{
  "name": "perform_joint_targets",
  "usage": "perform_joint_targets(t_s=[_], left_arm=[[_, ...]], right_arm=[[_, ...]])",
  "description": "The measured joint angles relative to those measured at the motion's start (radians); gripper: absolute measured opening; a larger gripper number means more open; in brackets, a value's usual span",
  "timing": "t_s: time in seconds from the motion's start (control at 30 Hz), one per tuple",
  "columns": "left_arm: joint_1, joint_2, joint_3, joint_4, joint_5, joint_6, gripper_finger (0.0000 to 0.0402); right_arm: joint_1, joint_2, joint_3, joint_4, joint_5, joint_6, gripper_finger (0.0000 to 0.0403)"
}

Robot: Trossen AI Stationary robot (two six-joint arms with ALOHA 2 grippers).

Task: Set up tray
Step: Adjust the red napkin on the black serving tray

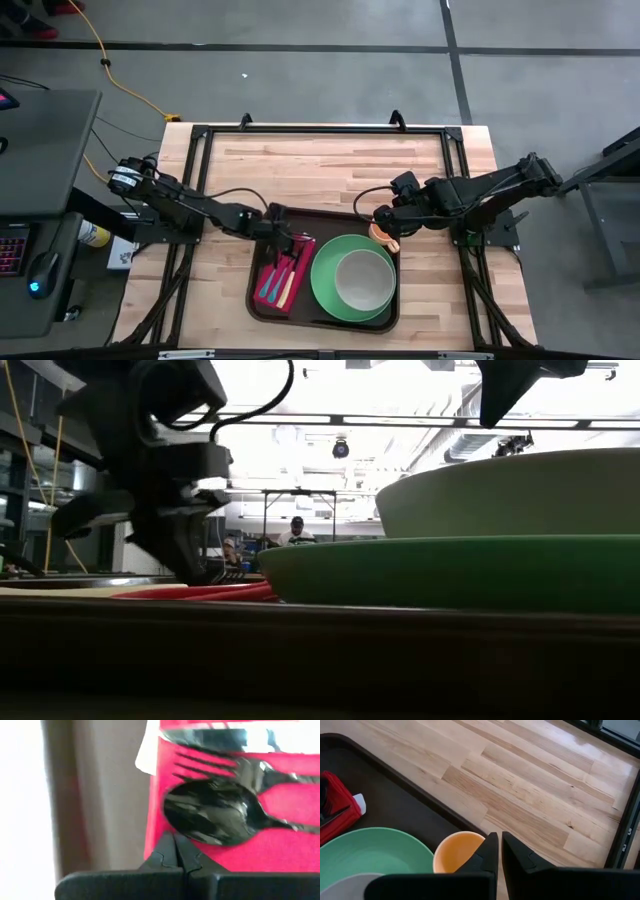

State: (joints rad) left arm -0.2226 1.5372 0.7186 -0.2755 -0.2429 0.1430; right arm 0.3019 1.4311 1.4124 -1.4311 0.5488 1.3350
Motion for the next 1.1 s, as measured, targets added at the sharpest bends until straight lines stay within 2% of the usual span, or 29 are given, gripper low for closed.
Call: perform_joint_targets(t_s=[0.2, 0.3, 0.37, 0.5, 0.67, 0.87, 1.1], left_arm=[[0.000, 0.000, 0.045, -0.027, -0.090, -0.042, 0.0008], [0.000, 0.000, 0.054, -0.045, -0.103, -0.051, 0.0008], [0.000, 0.000, 0.054, -0.045, -0.088, -0.040, 0.0008], [0.000, -0.001, 0.054, -0.048, 0.018, 0.029, 0.0010], [0.000, -0.001, 0.054, -0.097, 0.076, 0.086, 0.0061], [0.000, -0.002, 0.054, -0.121, 0.076, 0.142, 0.0122], [0.000, -0.010, 0.054, -0.125, 0.051, 0.174, 0.0170]], right_arm=[[0.000, 0.000, 0.000, 0.000, 0.000, 0.000, 0.0000], [0.000, 0.000, 0.000, 0.000, 0.000, 0.000, 0.0000], [0.000, 0.000, 0.000, 0.000, 0.000, 0.000, 0.0000], [0.000, 0.000, 0.000, 0.000, -0.001, -0.008, 0.0000], [0.000, 0.000, 0.000, 0.000, 0.000, -0.008, 0.0000], [0.000, 0.000, 0.000, 0.000, -0.001, -0.008, 0.0000], [0.000, 0.000, 0.000, 0.000, -0.003, -0.008, 0.0000]])
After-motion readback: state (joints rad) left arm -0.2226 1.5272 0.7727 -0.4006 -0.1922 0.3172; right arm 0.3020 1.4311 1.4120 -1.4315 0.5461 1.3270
